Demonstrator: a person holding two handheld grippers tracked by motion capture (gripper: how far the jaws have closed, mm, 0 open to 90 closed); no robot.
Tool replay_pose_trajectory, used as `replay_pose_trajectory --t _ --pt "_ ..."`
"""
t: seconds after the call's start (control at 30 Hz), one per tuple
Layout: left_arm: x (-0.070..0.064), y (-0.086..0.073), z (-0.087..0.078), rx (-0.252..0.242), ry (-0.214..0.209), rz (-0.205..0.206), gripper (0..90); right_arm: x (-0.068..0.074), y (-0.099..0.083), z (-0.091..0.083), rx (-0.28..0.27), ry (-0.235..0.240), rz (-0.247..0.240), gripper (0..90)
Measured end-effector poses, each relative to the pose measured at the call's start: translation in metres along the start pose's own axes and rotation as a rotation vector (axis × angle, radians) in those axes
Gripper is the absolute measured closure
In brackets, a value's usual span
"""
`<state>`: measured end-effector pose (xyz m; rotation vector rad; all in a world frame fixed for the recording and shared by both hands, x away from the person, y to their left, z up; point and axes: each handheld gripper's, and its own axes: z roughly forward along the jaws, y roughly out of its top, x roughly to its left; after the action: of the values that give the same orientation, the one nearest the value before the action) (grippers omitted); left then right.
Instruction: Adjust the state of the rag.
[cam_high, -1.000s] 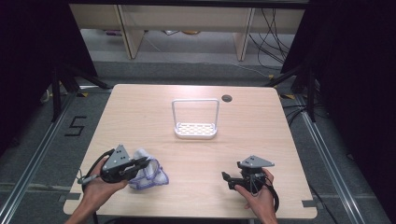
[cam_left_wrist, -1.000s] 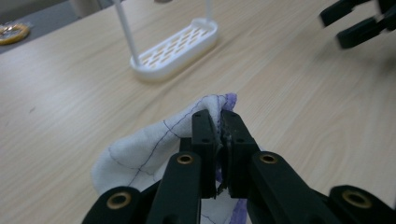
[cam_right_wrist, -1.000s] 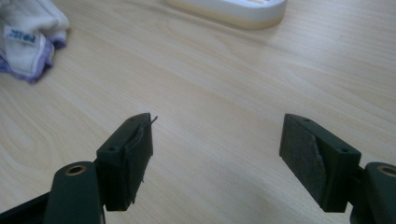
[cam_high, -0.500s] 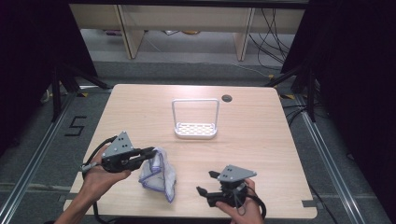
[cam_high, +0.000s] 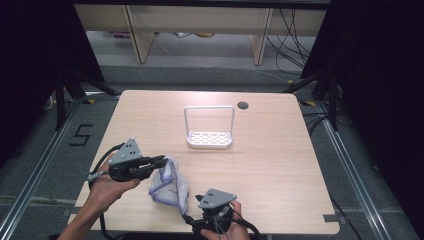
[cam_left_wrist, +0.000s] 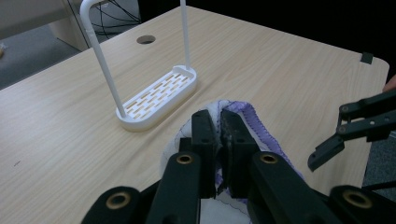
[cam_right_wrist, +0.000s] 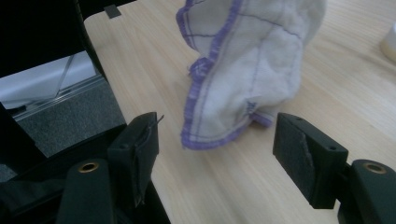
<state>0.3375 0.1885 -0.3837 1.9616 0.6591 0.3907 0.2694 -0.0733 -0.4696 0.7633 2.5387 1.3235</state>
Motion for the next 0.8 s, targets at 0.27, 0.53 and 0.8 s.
replay_pose_trajectory --t 0.27,0.53,0.8 --pt "-0.001 0.002 0.001 -0.003 -0.007 -0.010 84.3 0.011 0.003 0.031 0.046 -0.053 -0.004 29.2" --pt "0.003 -0.001 -0.005 -0.017 -0.012 -0.009 84.3 -0.003 0.006 0.026 0.029 -0.077 -0.106 84.1" --pt "0.005 -0.004 -0.020 -0.031 -0.025 -0.025 84.4 -0.021 0.024 -0.020 -0.039 -0.078 -0.128 87.1"
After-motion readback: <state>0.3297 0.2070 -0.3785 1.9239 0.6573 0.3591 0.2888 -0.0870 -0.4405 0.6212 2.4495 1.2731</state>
